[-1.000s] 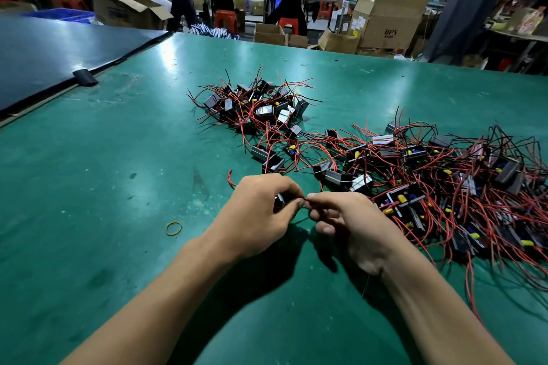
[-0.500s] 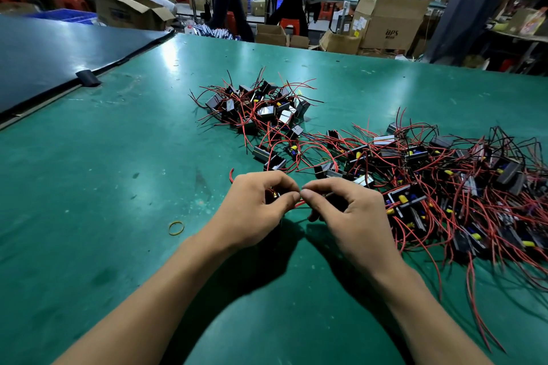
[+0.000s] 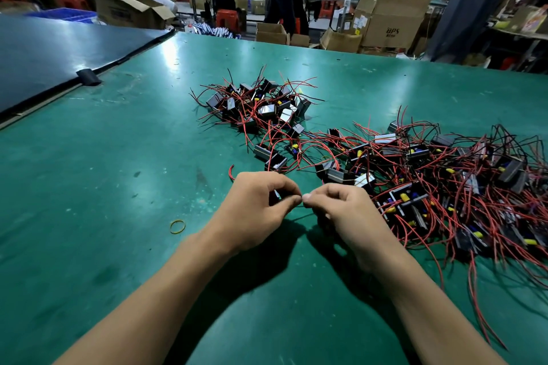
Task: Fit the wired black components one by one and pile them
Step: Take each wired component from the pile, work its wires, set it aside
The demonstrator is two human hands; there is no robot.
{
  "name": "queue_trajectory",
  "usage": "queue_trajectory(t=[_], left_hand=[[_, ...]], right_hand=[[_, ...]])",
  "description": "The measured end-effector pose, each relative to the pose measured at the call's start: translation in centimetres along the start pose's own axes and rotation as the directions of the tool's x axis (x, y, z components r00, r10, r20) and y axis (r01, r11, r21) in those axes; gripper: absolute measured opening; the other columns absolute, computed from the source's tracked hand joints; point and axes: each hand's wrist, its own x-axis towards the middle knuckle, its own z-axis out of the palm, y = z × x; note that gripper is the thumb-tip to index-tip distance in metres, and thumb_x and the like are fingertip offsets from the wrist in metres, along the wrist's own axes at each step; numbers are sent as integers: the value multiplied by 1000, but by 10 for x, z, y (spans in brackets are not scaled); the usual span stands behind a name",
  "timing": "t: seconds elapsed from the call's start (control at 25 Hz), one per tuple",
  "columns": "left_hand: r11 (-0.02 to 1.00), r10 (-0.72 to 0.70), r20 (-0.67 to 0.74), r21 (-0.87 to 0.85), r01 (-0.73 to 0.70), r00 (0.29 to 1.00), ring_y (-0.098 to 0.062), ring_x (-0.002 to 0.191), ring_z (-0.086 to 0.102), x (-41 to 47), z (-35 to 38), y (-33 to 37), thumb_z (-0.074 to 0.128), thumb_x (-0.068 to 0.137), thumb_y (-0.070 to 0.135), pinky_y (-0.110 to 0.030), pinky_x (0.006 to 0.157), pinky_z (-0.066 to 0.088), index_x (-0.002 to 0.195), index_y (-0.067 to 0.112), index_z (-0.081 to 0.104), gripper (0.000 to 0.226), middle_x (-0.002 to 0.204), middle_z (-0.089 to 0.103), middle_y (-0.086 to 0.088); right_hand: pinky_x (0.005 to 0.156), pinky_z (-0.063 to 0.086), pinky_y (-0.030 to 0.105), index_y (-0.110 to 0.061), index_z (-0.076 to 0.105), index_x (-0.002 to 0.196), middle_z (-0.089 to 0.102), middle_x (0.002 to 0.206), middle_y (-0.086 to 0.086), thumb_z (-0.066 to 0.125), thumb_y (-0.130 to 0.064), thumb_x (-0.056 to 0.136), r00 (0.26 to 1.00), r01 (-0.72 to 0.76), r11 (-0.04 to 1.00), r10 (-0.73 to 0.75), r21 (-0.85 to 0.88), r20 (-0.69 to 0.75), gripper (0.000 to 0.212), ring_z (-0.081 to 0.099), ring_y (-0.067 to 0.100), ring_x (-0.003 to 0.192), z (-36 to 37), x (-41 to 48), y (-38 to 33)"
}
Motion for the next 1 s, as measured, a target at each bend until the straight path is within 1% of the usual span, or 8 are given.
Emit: queue_trajectory(t=[0.16, 0.32, 0.44, 0.64, 0.76, 0.84, 0.96, 1.0], left_hand=[[989, 115, -43, 95, -110, 992, 1, 60, 52, 1, 0, -2, 75, 80, 6, -8, 59, 35, 79, 14, 75, 8, 66, 60, 12], [996, 52, -54, 75, -48, 997, -9, 63, 58, 2, -1, -7, 76, 81, 7, -19, 61, 45, 77, 12, 75, 6, 69, 69, 4], [996, 42, -28, 85, -40, 999, -10, 63, 59, 2, -1, -10, 75, 82, 10, -24, 61, 46, 79, 13, 76, 4, 71, 70, 2], [993, 80, -12, 89, -78, 997, -8, 62, 57, 1, 0, -10, 76, 83, 16, -20, 59, 44, 82, 15, 76, 2, 70, 68, 2], [988, 117, -21, 103, -115, 993, -10, 60, 56, 1, 1, -8, 71, 82, 16, -25, 59, 45, 82, 16, 76, 4, 69, 67, 2], [985, 133, -30, 117, -129, 991, -7, 59, 53, 1, 2, -7, 69, 83, 17, -23, 58, 43, 81, 16, 76, 6, 67, 66, 3], [987, 128, -53, 107, -122, 990, -5, 60, 53, 1, 2, -4, 71, 83, 17, -20, 59, 42, 80, 16, 75, 5, 67, 66, 5], [989, 118, -70, 103, -110, 991, -5, 61, 55, 1, 2, -3, 72, 83, 16, -19, 60, 42, 79, 16, 75, 5, 68, 67, 5]], right_hand=[[34, 27, 16, -7, 65, 79, 43, 53, -5, 63, -14, 88, 903, -428, 733, 320, 528, 288, 11, 33, 4, 38, 1, 1, -6], [52, 46, 15, -18, 77, 91, 71, 70, -6, 68, -16, 94, 990, 134, 983, -129, -123, 49, 10, 60, 2, 55, -10, -2, 4], [67, 48, 15, -21, 78, 98, 74, 84, -14, 78, -24, 86, 863, 449, 719, -503, -530, 49, 12, 65, 1, 71, -9, -1, 12], [67, 50, 24, -15, 74, 88, 69, 80, -7, 75, -27, 89, 728, 574, 531, -680, -623, 91, 12, 62, 8, 72, -9, 0, 12], [53, 37, 15, -18, 67, 72, 57, 58, -12, 70, -25, 92, 919, 329, 827, -391, -456, -46, 22, 50, 2, 52, -1, 0, 6], [41, 32, 17, -14, 60, 73, 46, 56, -5, 62, -19, 96, 996, -90, 992, 89, 92, 5, 24, 40, 4, 42, 4, 1, 2], [31, 28, 15, -5, 59, 76, 44, 59, -1, 58, -12, 90, 844, -531, 480, 380, 698, 379, 15, 36, 5, 37, 5, 0, -10], [32, 30, 15, -5, 61, 77, 48, 60, 1, 59, -13, 90, 855, -512, 505, 376, 695, 356, 16, 39, 5, 38, 4, 0, -9]])
